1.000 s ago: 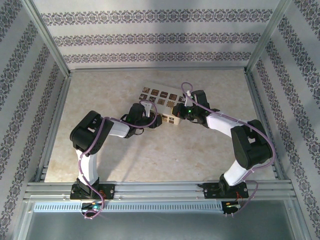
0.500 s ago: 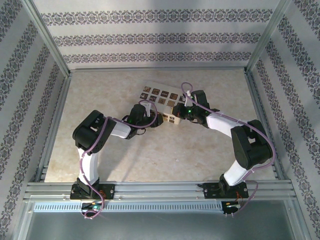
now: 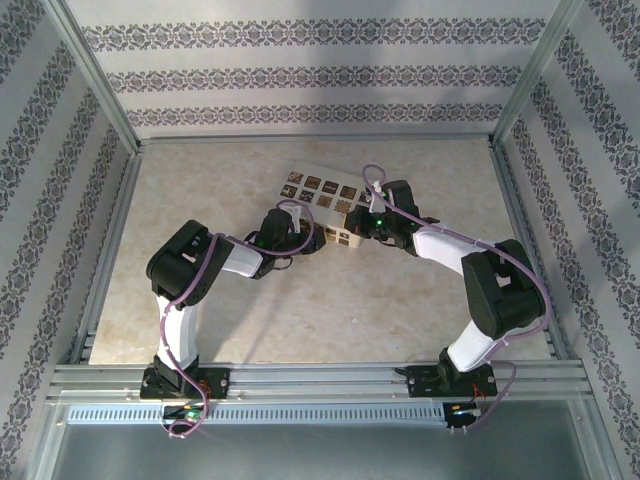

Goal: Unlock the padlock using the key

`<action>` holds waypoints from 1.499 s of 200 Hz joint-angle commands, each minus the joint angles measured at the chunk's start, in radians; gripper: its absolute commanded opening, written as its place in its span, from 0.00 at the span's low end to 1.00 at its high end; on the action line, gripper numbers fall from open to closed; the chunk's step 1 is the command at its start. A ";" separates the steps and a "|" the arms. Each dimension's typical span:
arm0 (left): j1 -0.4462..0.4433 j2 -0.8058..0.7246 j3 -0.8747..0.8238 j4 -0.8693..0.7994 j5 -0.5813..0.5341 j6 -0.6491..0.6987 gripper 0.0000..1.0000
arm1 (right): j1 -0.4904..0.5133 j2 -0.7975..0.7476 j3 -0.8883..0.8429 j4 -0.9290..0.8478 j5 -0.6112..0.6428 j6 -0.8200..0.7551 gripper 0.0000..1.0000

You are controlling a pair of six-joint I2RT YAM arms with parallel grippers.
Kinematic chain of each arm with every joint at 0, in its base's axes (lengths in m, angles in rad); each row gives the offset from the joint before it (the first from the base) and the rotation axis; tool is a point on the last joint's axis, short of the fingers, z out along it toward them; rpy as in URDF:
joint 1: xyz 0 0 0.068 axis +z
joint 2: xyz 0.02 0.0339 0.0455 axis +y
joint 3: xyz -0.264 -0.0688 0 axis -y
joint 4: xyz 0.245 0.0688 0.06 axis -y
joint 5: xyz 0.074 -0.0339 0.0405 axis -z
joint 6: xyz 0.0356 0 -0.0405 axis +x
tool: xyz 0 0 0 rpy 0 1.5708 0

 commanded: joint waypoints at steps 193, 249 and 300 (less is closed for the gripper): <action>-0.029 -0.154 0.024 -0.144 0.108 -0.197 0.24 | 0.222 -0.266 -0.342 0.096 0.234 -0.466 0.00; -0.029 -0.159 0.033 -0.152 0.112 -0.223 0.24 | 0.298 -0.142 -0.334 0.235 0.386 -0.481 0.00; -0.029 -0.166 0.046 -0.196 0.116 -0.225 0.24 | 0.299 -0.078 -0.340 0.332 0.432 -0.500 0.00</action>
